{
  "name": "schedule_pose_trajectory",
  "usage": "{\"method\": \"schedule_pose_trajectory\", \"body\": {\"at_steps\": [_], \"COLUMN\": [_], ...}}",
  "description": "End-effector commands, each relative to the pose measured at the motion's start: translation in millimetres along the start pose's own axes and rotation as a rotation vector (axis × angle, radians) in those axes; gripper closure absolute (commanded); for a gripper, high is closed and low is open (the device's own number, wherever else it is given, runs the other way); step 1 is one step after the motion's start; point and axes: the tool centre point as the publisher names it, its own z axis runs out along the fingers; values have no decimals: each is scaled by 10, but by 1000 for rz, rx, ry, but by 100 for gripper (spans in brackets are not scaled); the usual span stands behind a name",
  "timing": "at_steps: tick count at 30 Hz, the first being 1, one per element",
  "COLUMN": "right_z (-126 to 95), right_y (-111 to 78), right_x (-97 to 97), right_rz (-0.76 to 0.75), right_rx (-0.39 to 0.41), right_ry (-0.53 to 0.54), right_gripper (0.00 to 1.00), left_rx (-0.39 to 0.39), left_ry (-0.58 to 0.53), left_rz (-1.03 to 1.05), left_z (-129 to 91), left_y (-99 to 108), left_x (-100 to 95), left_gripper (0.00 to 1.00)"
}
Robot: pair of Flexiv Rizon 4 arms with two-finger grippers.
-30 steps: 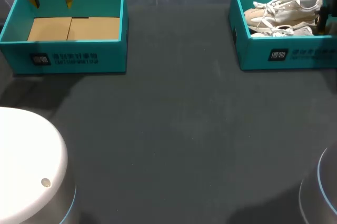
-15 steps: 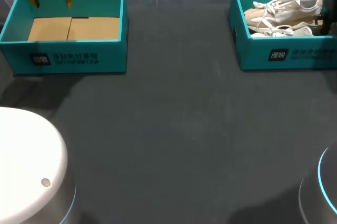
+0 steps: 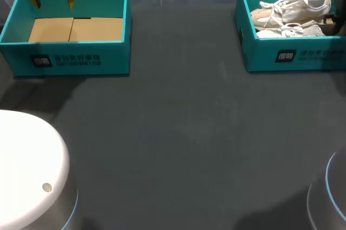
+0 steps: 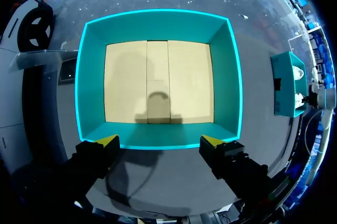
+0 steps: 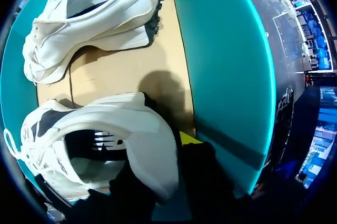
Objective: Take the shoe out of the shoebox, open the shoe tongue, remove and reinsert the insole, then place the shoe into the shoebox
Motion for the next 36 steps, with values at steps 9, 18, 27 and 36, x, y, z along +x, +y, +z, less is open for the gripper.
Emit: {"method": "schedule_pose_trajectory", "body": {"at_steps": [9, 18, 27, 36], "right_z": [-323, -542, -813, -1166], "right_y": [67, 140, 177, 145], "right_x": [-110, -181, -249, -304], "right_rz": [51, 67, 68, 78], "right_rx": [0, -3, -12, -16], "right_ry": [-5, 2, -5, -11], "right_gripper": [100, 100, 100, 100], "left_rx": [0, 0, 0, 0], "left_ry": [0, 0, 0, 0], "left_rz": [0, 0, 0, 0], "left_z": [0, 0, 0, 0], "left_y": [0, 0, 0, 0], "left_x": [0, 0, 0, 0], "left_gripper": [0, 0, 0, 0]}}
